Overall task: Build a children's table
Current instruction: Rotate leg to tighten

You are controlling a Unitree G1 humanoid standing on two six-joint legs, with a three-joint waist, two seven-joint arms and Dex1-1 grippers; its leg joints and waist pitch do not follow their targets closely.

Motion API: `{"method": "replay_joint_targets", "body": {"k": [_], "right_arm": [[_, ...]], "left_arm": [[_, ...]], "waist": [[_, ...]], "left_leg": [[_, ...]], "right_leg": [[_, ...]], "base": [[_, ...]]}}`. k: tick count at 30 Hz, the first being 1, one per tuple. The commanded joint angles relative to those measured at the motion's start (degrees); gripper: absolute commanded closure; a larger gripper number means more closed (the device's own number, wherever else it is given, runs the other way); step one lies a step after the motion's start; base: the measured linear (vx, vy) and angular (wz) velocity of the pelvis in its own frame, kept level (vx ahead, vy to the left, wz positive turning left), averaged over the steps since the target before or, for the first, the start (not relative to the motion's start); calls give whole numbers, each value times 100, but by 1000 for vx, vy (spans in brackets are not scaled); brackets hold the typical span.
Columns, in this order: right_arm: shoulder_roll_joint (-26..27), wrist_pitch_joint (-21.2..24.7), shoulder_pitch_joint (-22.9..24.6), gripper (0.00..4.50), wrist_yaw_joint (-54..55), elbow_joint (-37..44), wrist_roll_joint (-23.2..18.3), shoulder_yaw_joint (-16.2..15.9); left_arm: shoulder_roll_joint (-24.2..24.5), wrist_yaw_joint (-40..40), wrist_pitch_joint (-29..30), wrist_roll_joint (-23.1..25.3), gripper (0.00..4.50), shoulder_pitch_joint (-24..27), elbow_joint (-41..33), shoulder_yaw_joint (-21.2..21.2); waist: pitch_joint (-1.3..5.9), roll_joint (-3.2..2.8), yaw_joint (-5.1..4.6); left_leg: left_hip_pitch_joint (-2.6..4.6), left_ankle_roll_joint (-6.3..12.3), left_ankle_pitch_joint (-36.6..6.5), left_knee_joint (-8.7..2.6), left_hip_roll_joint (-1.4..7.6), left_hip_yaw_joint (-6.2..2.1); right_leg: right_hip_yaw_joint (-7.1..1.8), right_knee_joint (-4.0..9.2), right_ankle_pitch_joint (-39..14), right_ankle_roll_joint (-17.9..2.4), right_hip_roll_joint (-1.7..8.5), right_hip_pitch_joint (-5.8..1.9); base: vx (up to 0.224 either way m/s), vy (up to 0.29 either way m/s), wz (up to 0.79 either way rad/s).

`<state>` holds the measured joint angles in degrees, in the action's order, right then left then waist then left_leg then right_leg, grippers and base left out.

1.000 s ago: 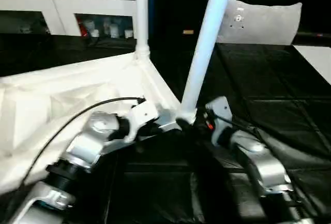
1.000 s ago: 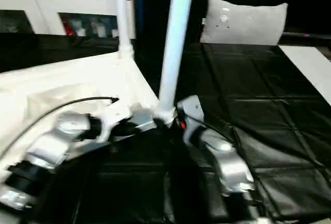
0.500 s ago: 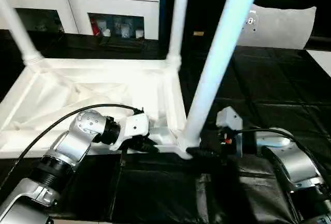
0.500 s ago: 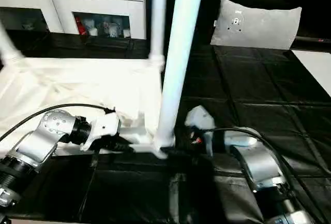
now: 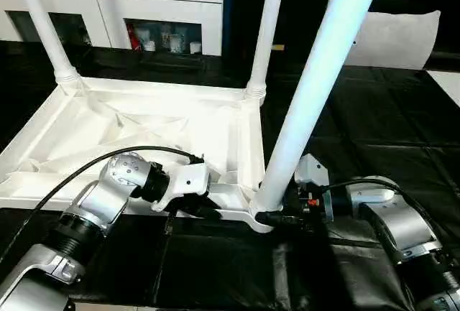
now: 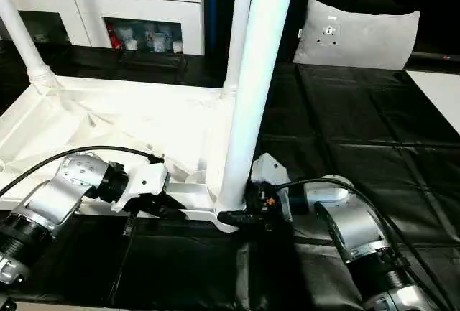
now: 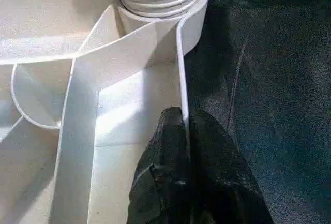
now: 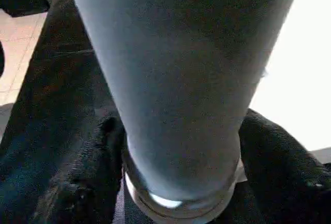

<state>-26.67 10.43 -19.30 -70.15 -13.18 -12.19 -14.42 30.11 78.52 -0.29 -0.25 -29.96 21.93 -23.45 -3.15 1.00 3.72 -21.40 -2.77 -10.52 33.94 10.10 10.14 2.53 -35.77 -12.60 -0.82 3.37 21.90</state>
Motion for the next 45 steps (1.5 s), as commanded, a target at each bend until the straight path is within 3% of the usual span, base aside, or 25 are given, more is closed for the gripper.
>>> {"method": "replay_joint_targets", "body": {"k": [1, 9, 12, 14, 18, 21, 22, 27, 28, 30, 32, 36, 41, 45], "right_arm": [[-36, 16, -39, 146, -21, 18, -56, 3], [470, 857, 369, 177, 782, 488, -282, 136], [887, 1030, 469, 178, 1564, 519, -136, 201], [1170, 1162, 484, 178, 2091, 485, 4, 231], [2267, 1269, 336, 178, 3840, 84, 247, 611], [2623, 1267, 185, 178, 4441, -168, 322, 755], [2922, 1274, 39, 178, 4899, -378, 323, 888], [3265, 1166, -203, 178, 5374, -714, 400, 1000], [3390, 1046, -275, 122, 5447, -797, 386, 1183], [3385, 993, -283, 103, 5453, -801, 395, 1205], [3285, 876, -256, 82, 5399, -735, 439, 1186], [3050, 775, -188, 56, 5287, -558, 500, 1191], [2369, 524, 59, 4, 4425, -88, 414, 1269], [1632, 441, 322, 4, 3306, 356, 230, 1088]], "left_arm": [[-36, 270, -152, 2, 450, -145, -113, -131], [-315, -404, 826, -247, 450, 16, -532, 198], [-521, -990, 1344, -181, 450, 62, -722, 344], [-684, -1343, 1673, -126, 450, 82, -849, 424], [-1372, -2540, 2793, 103, 450, 19, -1119, 619], [-1710, -3029, 3103, 180, 450, -77, -1071, 694], [-2057, -3499, 3337, 223, 450, -190, -986, 806], [-2605, -4152, 3373, 326, 450, -379, -820, 858], [-2633, -4156, 3228, 476, 450, -418, -831, 722], [-2594, -4126, 3193, 507, 450, -425, -834, 675], [-2458, -4048, 3137, 530, 450, -417, -825, 638], [-2225, -3847, 2980, 550, 450, -342, -809, 606], [-1720, -3226, 2367, 508, 450, -120, -672, 540], [-1296, -2578, 1884, 388, 450, -30, -552, 453]], "waist": [[356, -14, -20], [347, -10, -22], [306, -15, -75], [304, -20, -123], [317, -6, -262], [328, -21, -320], [344, -23, -326], [357, -32, -304], [359, -62, -301], [362, -43, -307], [364, -78, -298], [350, -77, -299], [354, -78, -286], [353, -81, -231]], "left_leg": [[102, 297, -873, -369, 337, -82], [114, 240, -872, -389, 350, -90], [118, 37, -1247, -418, 330, -102], [112, -85, -1434, -431, 314, -129], [94, -183, -1336, -424, 299, -135], [74, -89, -1206, -401, 278, -128], [75, -51, -1105, -391, 276, -121], [71, 37, -927, -380, 273, -110], [62, 83, -882, -380, 279, -113], [46, 144, -819, -385, 276, -118], [55, 172, -779, -380, 279, -119], [63, 165, -873, -387, 283, -116], [48, 233, -793, -369, 277, -110], [46, 354, -750, -360, 289, -113]], "right_leg": [[-272, 389, -313, -1492, 470, -245], [-275, 394, -414, -1470, 476, -233], [-279, 460, -1158, -1350, 480, -201], [-282, 505, -1654, -1162, 487, -204], [-291, 498, -1550, -1166, 483, -181], [-297, 500, -1267, -1198, 456, -197], [-295, 486, -1063, -1232, 446, -202], [-293, 471, -626, -1269, 440, -232], [-295, 463, -414, -1269, 441, -239], [-287, 447, -242, -1284, 441, -260], [-284, 440, -179, -1310, 447, -263], [-283, 458, -307, -1316, 447, -261], [-291, 445, -195, -1318, 452, -281], [-284, 442, -112, -1308, 450, -305]], "base": [[0, 0, 0], [0, 0, 0], [0, 0, 0], [0, 0, 0], [0, 0, 0], [0, 0, 0], [0, 0, 0], [0, 0, 0], [0, 0, 0], [0, 0, 0], [0, 0, 0], [0, 0, 0], [0, 0, 0], [0, 0, 0]]}}
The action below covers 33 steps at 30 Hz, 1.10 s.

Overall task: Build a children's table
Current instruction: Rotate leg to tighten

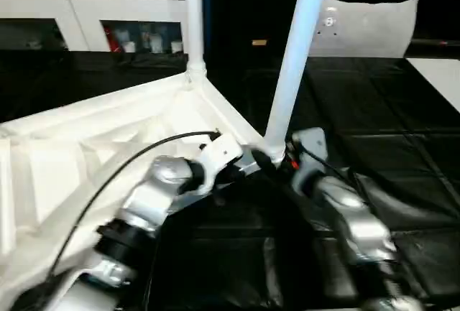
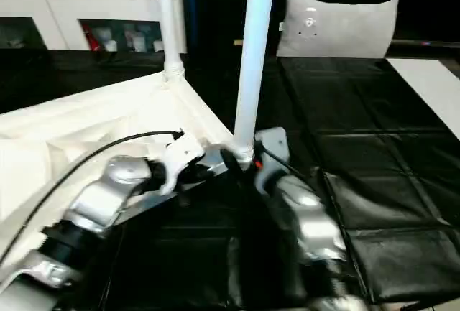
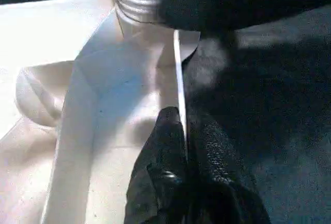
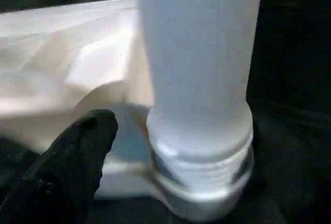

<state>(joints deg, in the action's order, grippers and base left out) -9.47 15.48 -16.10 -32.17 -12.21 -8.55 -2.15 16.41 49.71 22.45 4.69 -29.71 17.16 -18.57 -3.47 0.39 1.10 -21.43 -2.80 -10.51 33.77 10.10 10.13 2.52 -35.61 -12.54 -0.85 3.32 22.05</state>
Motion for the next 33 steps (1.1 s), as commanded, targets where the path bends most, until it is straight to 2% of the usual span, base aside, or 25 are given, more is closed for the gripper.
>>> {"method": "replay_joint_targets", "body": {"k": [1, 4, 6, 7, 10, 14, 16, 19, 20, 23, 27, 31, 33], "right_arm": [[-235, -83, 28, 4, -674, 306, -173, -157], [-667, -85, 69, 4, -1273, 428, -317, -224], [-934, -97, 48, 4, -1680, 435, -356, -277], [-934, -97, 48, 4, -1680, 435, -356, -277], [-1410, -340, -57, 4, -2398, 305, -229, -495], [-1734, -454, -139, 4, -3119, 235, -285, -730], [-1786, -423, -152, 4, -3276, 250, -331, -789], [-1871, -399, -187, 29, -3535, 243, -392, -888], [-1901, -408, -220, 47, -3668, 208, -414, -951], [-1890, -434, -267, 64, -3759, 155, -382, -1068], [-1869, -493, -304, 85, -3844, 67, -355, -1114], [-1849, -476, -325, 131, -3950, 46, -380, -1143], [-1851, -476, -325, 143, -3964, 46, -379, -1150]], "left_arm": [[156, 422, -487, -120, 450, -54, -45, -52], [458, 927, -797, -154, 450, -41, 3, -186], [675, 1350, -1024, -203, 450, -9, 8, -282], [675, 1350, -1024, -203, 450, -9, 8, -282], [1063, 2172, -1377, -344, 450, 40, 21, -447], [1319, 2602, -1634, -308, 450, 12, 128, -588], [1359, 2688, -1705, -308, 450, 4, 144, -604], [1406, 2846, -1831, -325, 450, -22, 173, -647], [1447, 2980, -1912, -360, 450, -34, 173, -684], [1477, 3126, -2023, -386, 450, -53, 149, -742], [1465, 3213, -2085, -388, 450, -78, 157, -764], [1436, 3294, -2138, -390, 450, -114, 179, -785], [1436, 3302, -2152, -392, 450, -125, 194, -792]], "waist": [[381, -12, 39], [365, -4, 86], [368, -27, 136], [369, -26, 143], [375, -13, 195], [361, 8, 218], [368, 10, 222], [377, 41, 229], [376, 35, 230], [375, 34, 243], [375, 34, 260], [383, 19, 268], [384, 32, 269]], "left_leg": [[63, 388, -775, -346, 303, -100], [79, 379, -874, -346, 303, -96], [110, 343, -921, -351, 326, -91], [107, 328, -908, -355, 328, -91], [102, 313, -858, -349, 322, -84], [102, 326, -941, -353, 325, -81], [91, 323, -903, -355, 328, -89], [100, 363, -830, -343, 331, -79], [92, 373, -816, -345, 329, -86], [99, 376, -819, -337, 333, -77], [103, 333, -861, -343, 337, -79], [106, 306, -887, -336, 330, -78], [107, 304, -871, -338, 333, -80]], "right_leg": [[-282, 416, -113, -1349, 454, -291], [-285, 444, -396, -1348, 465, -280], [-290, 439, -473, -1359, 466, -247], [-289, 429, -450, -1368, 465, -251], [-290, 408, -336, -1400, 471, -253], [-286, 418, -543, -1383, 481, -252], [-282, 411, -544, -1383, 484, -267], [-278, 397, -446, -1425, 480, -257], [-272, 391, -467, -1432, 480, -262], [-277, 394, -520, -1431, 487, -248], [-272, 391, -563, -1437, 484, -243], [-275, 391, -575, -1435, 483, -249], [-273, 387, -544, -1429, 478, -247]], "base": [[0, 0, 0], [0, 0, 0], [0, 0, 0], [0, 0, 0], [0, 0, 0], [0, 0, 0], [0, 0, 0], [0, 0, 0], [0, 0, 0], [0, 0, 0], [0, 0, 0], [0, 0, 0], [0, 0, 0]]}}
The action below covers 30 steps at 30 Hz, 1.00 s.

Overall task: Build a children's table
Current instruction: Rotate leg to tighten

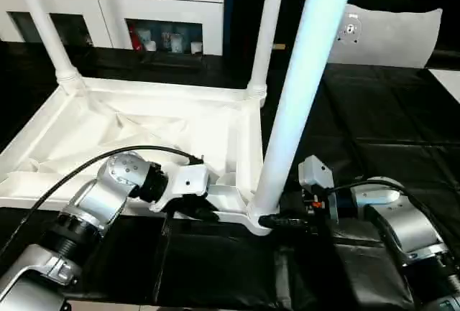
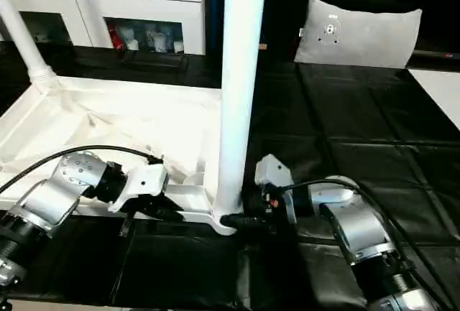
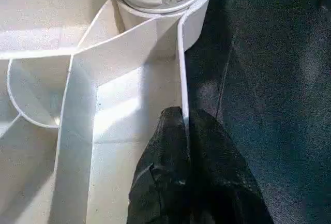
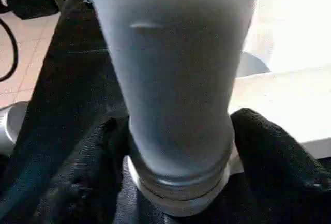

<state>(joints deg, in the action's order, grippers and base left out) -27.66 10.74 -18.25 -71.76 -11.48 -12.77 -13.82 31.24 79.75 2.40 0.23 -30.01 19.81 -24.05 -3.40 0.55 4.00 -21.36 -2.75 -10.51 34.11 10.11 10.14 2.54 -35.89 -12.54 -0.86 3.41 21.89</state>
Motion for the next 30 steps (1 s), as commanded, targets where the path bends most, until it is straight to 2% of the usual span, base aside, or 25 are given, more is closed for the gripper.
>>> {"method": "replay_joint_targets", "body": {"k": [1, 9, 10, 11, 13, 15, 16, 17, 18, 19, 20, 21, 22, 24, 25, 27, 29, 30], "right_arm": [[-35, 7, -103, 166, -22, -17, 36, 7], [35, 207, 61, 178, 49, 171, -142, 20], [113, 328, 132, 179, 167, 268, -222, 68], [202, 566, 201, 179, 310, 386, -329, 115], [434, 782, 280, 181, 743, 466, -362, 210], [625, 1006, 321, 183, 1157, 501, -310, 258], [775, 1060, 334, 184, 1466, 487, -205, 267], [1006, 1182, 346, 184, 1852, 470, -149, 299], [1106, 1242, 350, 184, 2015, 470, -129, 315], [1252, 1313, 344, 185, 2248, 447, -92, 340], [1555, 1445, 316, 185, 2724, 372, -5, 392], [1772, 1539, 294, 185, 3034, 336, 37, 438], [1937, 1610, 274, 185, 3263, 302, 44, 491], [2371, 1653, 164, 185, 4018, 136, 165, 636], [2561, 1662, 93, 185, 4431, 43, 273, 691], [2705, 1723, 20, 185, 4768, -88, 373, 739], [2801, 1553, -41, 185, 5004, -186, 570, 701], [2849, 1480, -41, 185, 4949, -192, 536, 715]], "left_arm": [[-48, 305, -169, 55, 450, -113, -43, -250], [-86, 261, -90, -11, 450, -104, -30, -177], [-155, 134, 58, -81, 450, -73, -105, -102], [-232, -18, 230, -129, 450, -51, -187, -33], [-359, -339, 643, -133, 450, -41, -324, 58], [-496, -617, 1043, -155, 450, -39, -434, 143], [-627, -781, 1267, -235, 450, -34, -502, 218], [-789, -1013, 1542, -270, 450, -30, -579, 283], [-857, -1108, 1658, -282, 450, -30, -613, 310], [-960, -1265, 1812, -272, 450, -36, -642, 341], [-1176, -1617, 2113, -206, 450, -58, -673, 393], [-1327, -1857, 2280, -146, 450, -85, -676, 430], [-1444, -2042, 2379, -107, 450, -113, -662, 467], [-1875, -2776, 2712, -33, 450, -211, -591, 674], [-2104, -3213, 2908, 7, 450, -278, -543, 808], [-2272, -3567, 2922, 61, 450, -349, -446, 915], [-2419, -3841, 2943, 115, 450, -396, -407, 981], [-2451, -3897, 2959, 143, 450, -405, -419, 992]], "waist": [[378, 11, -20], [382, 30, -14], [381, 22, -13], [379, 50, -12], [367, 32, -14], [340, 37, -44], [316, 37, -87], [314, 7, -88], [315, 13, -104], [310, 20, -146], [315, 10, -161], [313, 19, -233], [333, 25, -265], [340, 6, -307], [345, 34, -329], [350, 22, -338], [375, 9, -339], [372, 25, -348]], "left_leg": [[93, 298, -869, -371, 329, -81], [94, 312, -823, -368, 328, -78], [94, 315, -812, -369, 330, -76], [85, 314, -805, -369, 329, -74], [99, 309, -810, -378, 332, -79], [101, 199, -1004, -397, 320, -83], [110, 61, -1215, -406, 313, -95], [115, 28, -1258, -404, 303, -98], [120, -8, -1293, -403, 307, -95], [90, -61, -1316, -426, 295, -120], [82, -75, -1311, -431, 293, -129], [90, -106, -1322, -435, 299, -129], [82, -80, -1283, -412, 278, -130], [84, -64, -1206, -397, 278, -120], [79, -58, -1157, -393, 275, -109], [61, -16, -1030, -380, 255, -113], [45, 78, -849, -371, 264, -107], [45, 105, -831, -371, 259, -103]], "right_leg": [[-275, 414, -550, -1428, 473, -236], [-276, 412, -533, -1424, 470, -240], [-275, 408, -530, -1433, 469, -237], [-273, 406, -544, -1425, 469, -241], [-275, 412, -592, -1416, 468, -220], [-272, 444, -996, -1366, 468, -207], [-278, 487, -1492, -1264, 481, -190], [-281, 508, -1631, -1224, 487, -183], [-289, 518, -1710, -1194, 485, -172], [-278, 521, -1823, -1122, 478, -192], [-276, 520, -1822, -1096, 478, -199], [-283, 515, -1714, -1114, 460, -169], [-282, 529, -1655, -1104, 469, -192], [-292, 512, -1464, -1173, 458, -174], [-295, 513, -1388, -1195, 450, -173], [-289, 515, -1260, -1215, 448, -199], [-292, 488, -847, -1224, 437, -224], [-290, 489, -767, -1235, 432, -220]], "base": [[0, 0, 0], [0, 0, 0], [0, 0, 0], [0, 0, 0], [0, 0, 0], [0, 0, 0], [0, 0, 0], [0, 0, 0], [0, 0, 0], [0, 0, 0], [0, 0, 0], [0, 0, 0], [0, 0, 0], [0, 0, 0], [0, 0, 0], [0, 0, 0], [0, 0, 0], [0, 0, 0]]}}
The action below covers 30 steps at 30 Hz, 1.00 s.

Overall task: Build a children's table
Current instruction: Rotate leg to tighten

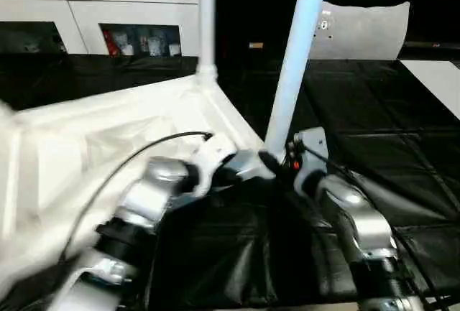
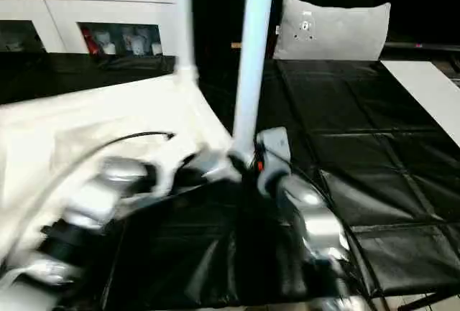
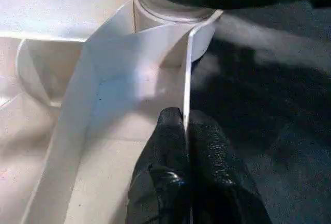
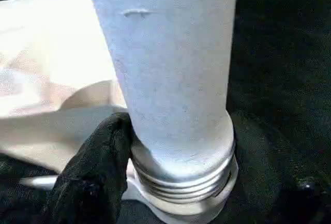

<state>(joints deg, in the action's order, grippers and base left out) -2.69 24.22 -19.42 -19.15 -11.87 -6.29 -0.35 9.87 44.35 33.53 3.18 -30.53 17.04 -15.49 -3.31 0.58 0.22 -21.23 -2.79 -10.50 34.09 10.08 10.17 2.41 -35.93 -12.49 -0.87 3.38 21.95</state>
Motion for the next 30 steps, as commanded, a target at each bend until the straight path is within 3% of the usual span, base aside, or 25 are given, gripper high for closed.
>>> {"method": "replay_joint_targets", "body": {"k": [1, 2, 3, 6, 8, 10, 14, 19, 21, 22, 23, 27, 30], "right_arm": [[398, 17, 92, 185, -329, -127, -146, -572], [417, -9, 98, 129, -292, -113, -138, -544], [431, -18, 96, 116, -240, -109, -129, -515], [403, -58, 91, 109, -265, -42, -174, -418], [248, -160, 131, 70, -421, 39, -223, -414], [187, -190, 157, 67, -502, 76, -238, -393], [-105, -304, 261, 17, -908, 232, -296, -416], [-1027, -526, 419, 8, -2154, 428, -428, -447], [-1367, -576, 408, 8, -2664, 411, -479, -482], [-1526, -623, 395, 8, -2929, 397, -504, -513], [-1780, -614, 351, 8, -3317, 370, -544, -571], [-2136, -679, 216, 8, -3939, 275, -620, -690], [-2341, -880, 95, 8, -4255, 151, -537, -831]], "left_arm": [[-311, -333, -198, -118, 450, -360, -159, 112], [-312, -323, -204, -101, 450, -358, -174, 103], [-302, -302, -223, -91, 450, -356, -183, 91], [-140, -148, -273, -21, 450, -283, -246, -21], [19, -3, -371, -37, 450, -234, -245, -58], [91, 57, -412, -44, 450, -210, -249, -81], [308, 283, -592, -56, 450, -161, -225, -110], [889, 1076, -1146, -99, 450, -35, -99, -246], [1059, 1392, -1340, -149, 450, 8, -78, -305], [1182, 1649, -1587, -177, 450, 40, -52, -367], [1400, 2070, -1910, -191, 450, 84, -14, -498], [1681, 2678, -2236, -268, 450, 90, 40, -649], [1809, 3062, -2415, -358, 450, 57, 89, -705]], "waist": [[368, 19, 48], [366, 13, 60], [363, 11, 61], [356, -13, 46], [350, -12, 39], [354, -8, 38], [363, -8, 46], [368, 1, 71], [357, -12, 67], [355, 11, 69], [357, 7, 95], [357, -1, 204], [353, -5, 262]], "left_leg": [[28, 174, -781, -362, 251, -103], [20, 228, -736, -362, 253, -99], [26, 236, -729, -369, 259, -103], [33, 221, -836, -385, 271, -110], [48, 162, -999, -393, 277, -110], [37, 165, -974, -392, 278, -112], [26, 244, -825, -381, 278, -110], [17, 355, -790, -366, 284, -112], [37, 393, -878, -365, 294, -102], [31, 399, -893, -366, 297, -103], [37, 407, -925, -365, 299, -109], [95, 390, -887, -367, 323, -84], [98, 320, -920, -380, 337, -85]], "right_leg": [[-276, 491, -668, -1238, 438, -250], [-280, 491, -592, -1232, 446, -256], [-275, 489, -578, -1231, 442, -252], [-271, 499, -642, -1246, 440, -249], [-276, 519, -833, -1221, 443, -241], [-281, 506, -779, -1212, 445, -252], [-276, 476, -483, -1264, 448, -274], [-271, 459, -323, -1299, 446, -296], [-267, 474, -429, -1368, 449, -266], [-264, 479, -474, -1372, 451, -274], [-264, 485, -570, -1354, 458, -273], [-269, 459, -498, -1428, 457, -224], [-267, 445, -555, -1436, 466, -226]], "base": [[0, 0, 0], [0, 0, 0], [0, 0, 0], [0, 0, 0], [0, 0, 0], [0, 0, 0], [0, 0, 0], [0, 0, 0], [0, 0, 0], [0, 0, 0], [0, 0, 0], [0, 0, 0], [0, 0, 0]]}}
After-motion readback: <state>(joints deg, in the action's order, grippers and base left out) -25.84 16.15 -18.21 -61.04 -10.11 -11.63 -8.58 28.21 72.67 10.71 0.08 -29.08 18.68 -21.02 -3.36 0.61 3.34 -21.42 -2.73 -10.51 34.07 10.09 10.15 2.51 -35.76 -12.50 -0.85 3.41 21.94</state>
